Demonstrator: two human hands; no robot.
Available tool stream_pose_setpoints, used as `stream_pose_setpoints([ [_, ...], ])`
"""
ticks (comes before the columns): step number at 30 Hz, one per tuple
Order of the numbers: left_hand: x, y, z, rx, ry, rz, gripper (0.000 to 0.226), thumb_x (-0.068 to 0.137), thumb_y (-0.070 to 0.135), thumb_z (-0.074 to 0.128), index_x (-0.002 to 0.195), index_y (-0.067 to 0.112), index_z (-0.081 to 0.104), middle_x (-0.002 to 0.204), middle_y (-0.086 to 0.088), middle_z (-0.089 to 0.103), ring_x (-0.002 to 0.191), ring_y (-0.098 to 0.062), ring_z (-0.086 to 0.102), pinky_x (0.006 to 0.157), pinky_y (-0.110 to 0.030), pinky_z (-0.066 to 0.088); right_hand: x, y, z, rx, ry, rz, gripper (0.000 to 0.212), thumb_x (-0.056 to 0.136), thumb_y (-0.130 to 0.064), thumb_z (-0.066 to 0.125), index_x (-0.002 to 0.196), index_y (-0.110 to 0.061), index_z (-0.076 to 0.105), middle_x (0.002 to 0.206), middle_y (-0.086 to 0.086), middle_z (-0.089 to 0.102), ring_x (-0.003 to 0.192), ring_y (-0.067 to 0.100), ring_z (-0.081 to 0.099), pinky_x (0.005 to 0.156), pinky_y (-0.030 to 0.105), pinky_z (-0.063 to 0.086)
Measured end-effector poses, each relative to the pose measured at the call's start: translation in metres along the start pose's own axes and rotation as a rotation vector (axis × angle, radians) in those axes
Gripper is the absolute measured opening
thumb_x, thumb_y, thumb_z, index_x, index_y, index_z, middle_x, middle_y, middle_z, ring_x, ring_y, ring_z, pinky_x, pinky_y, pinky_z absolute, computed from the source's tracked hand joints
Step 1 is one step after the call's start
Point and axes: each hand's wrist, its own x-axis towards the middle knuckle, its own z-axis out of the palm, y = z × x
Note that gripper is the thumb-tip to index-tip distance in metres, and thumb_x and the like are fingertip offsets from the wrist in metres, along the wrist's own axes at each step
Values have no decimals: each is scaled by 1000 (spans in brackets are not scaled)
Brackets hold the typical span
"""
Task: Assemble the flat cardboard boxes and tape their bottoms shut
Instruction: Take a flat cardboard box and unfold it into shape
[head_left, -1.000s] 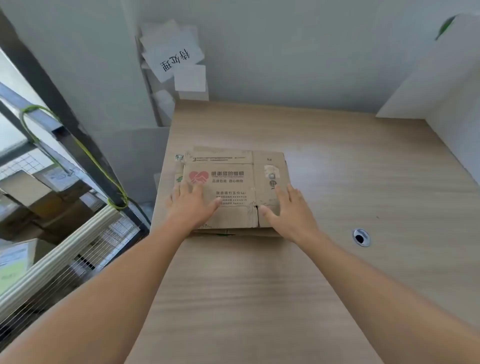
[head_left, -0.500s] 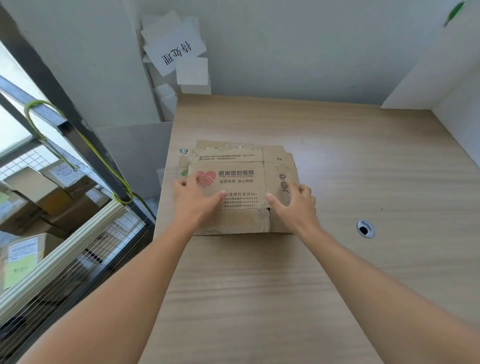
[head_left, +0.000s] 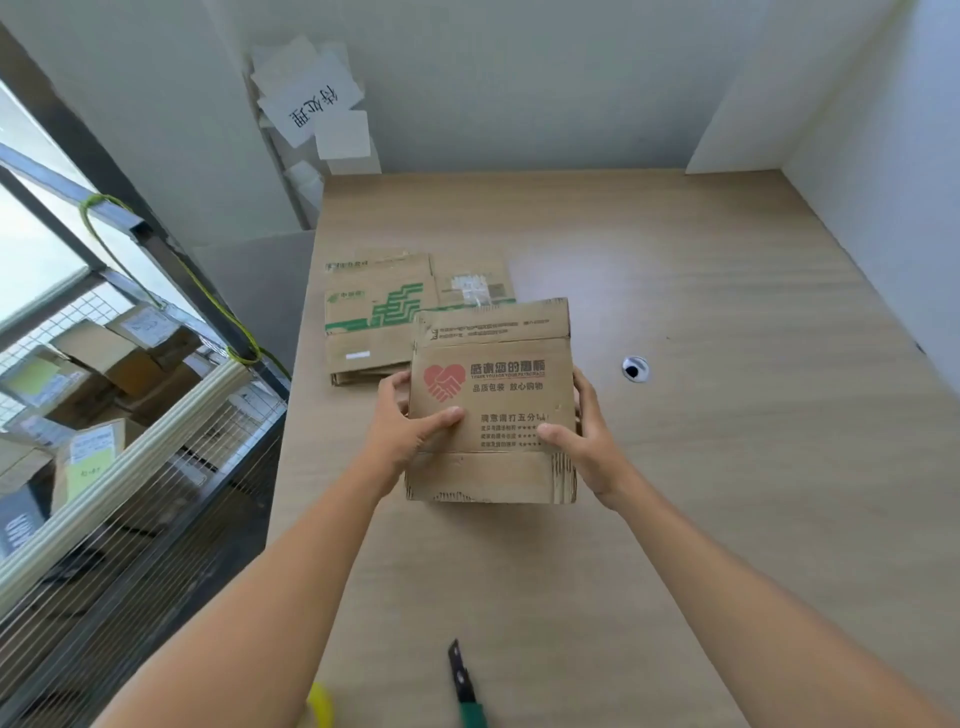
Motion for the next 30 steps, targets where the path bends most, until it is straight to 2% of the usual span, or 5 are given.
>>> stream_pose_setpoints([
  [3,-44,-3,33,-35,-30,-28,112,56,44,97,147,35,31,136,-2,54,117,-16,59,99,-43,52,-47,2,-25,64,-1,-1,89,82,-14,69,154,-38,23,142,4,53,117,11,65,84,26,57],
  [6,-86,-4,67,-102,-19,-4,100,64,57,87,147,38,34,136,2,57,121,-20,60,101,-47,51,-94,0,-57,53,19,9,82,77,-32,72,147,-45,32,141,1,54,122,10,60,88,28,55],
  [14,-163,3,130,-280,-15,-105,55,78,86,34,85,43,68,124,8,68,113,-22,60,93,-48,41,-180,-2,-115,62,129,-92,72,89,-43,71,144,-49,27,134,-14,60,126,16,60,102,49,52],
  [25,-185,9,163,-223,-14,-224,52,87,71,47,107,27,65,107,-3,71,103,-24,65,84,-47,54,-224,11,-144,-24,175,-110,50,86,-62,61,130,-41,49,135,7,52,129,28,51,107,58,44],
  [30,-188,0,167,-281,-86,-194,54,83,15,73,125,26,41,96,-8,67,79,-22,62,69,-39,50,-235,24,-144,20,188,-134,48,90,-54,65,134,-51,45,137,-7,53,126,21,54,104,35,51],
])
